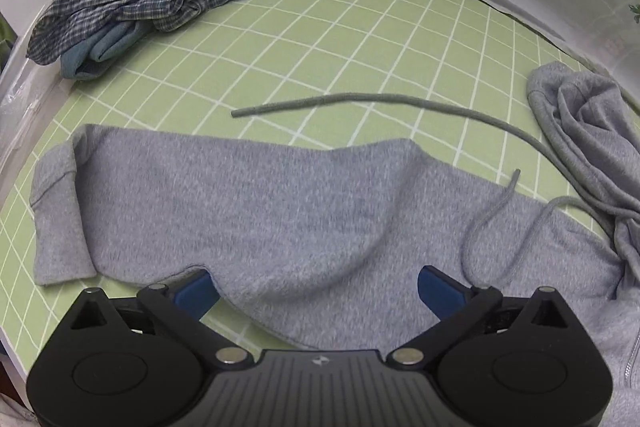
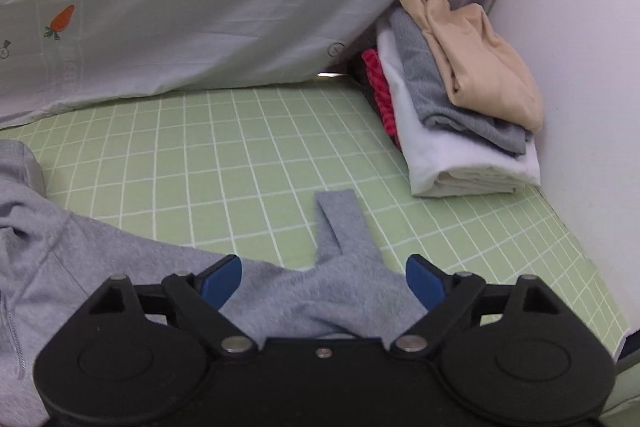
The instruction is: Fold clothes
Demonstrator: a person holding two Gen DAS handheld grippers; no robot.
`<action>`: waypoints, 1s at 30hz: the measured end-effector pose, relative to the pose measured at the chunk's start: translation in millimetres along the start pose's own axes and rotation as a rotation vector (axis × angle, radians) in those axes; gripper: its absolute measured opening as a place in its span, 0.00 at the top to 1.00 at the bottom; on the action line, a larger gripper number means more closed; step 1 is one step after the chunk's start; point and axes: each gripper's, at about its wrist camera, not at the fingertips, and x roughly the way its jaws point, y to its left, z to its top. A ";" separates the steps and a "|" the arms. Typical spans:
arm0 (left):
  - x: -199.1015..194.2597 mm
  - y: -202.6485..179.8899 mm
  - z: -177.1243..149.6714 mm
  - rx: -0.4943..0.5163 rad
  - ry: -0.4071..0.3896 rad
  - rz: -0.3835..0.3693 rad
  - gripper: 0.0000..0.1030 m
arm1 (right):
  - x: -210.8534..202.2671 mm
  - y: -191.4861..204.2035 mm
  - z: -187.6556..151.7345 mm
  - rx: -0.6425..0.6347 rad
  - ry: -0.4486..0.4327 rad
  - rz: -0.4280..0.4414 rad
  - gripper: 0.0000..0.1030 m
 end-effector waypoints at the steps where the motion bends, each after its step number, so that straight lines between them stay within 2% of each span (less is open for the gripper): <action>1: 4.9 0.1 4.1 -0.001 0.007 0.009 0.00 | 2.8 9.4 7.6 -0.015 -0.008 0.027 0.13; 7: 27.7 1.8 13.8 -0.018 0.045 0.036 0.00 | 33.8 79.1 33.9 -0.095 0.007 0.230 0.13; 12: 33.6 8.7 12.9 -0.055 0.039 0.007 0.00 | 45.6 133.8 38.9 -0.189 0.030 0.416 0.13; 15: 34.1 8.8 13.8 -0.050 0.034 0.003 0.00 | 44.5 162.4 32.8 -0.262 0.045 0.495 0.14; 18: 34.4 9.6 14.1 -0.046 0.034 -0.001 0.00 | 47.0 179.2 26.3 -0.315 0.057 0.508 0.18; 20: 34.5 10.3 13.9 -0.043 0.032 -0.003 0.00 | 48.8 189.6 22.1 -0.347 0.064 0.516 0.24; 21: 34.4 10.4 13.6 -0.044 0.029 -0.002 0.00 | 50.3 189.6 21.6 -0.344 0.069 0.522 0.40; 22: 34.4 10.4 13.3 -0.044 0.027 -0.002 0.00 | 51.8 186.9 22.7 -0.332 0.073 0.552 0.69; 23: 34.3 10.5 13.0 -0.045 0.024 -0.002 0.00 | 52.2 181.6 24.3 -0.305 0.075 0.585 0.81; 24: 34.3 10.5 12.7 -0.046 0.021 -0.002 0.00 | 49.8 175.7 25.8 -0.271 0.055 0.583 0.90; 27: 34.2 10.7 11.9 -0.048 0.013 -0.001 0.00 | 35.5 152.0 34.0 -0.205 -0.054 0.507 0.95; 30: 34.0 10.9 10.9 -0.051 0.005 -0.001 0.00 | 26.4 110.4 39.7 -0.084 -0.138 0.362 0.97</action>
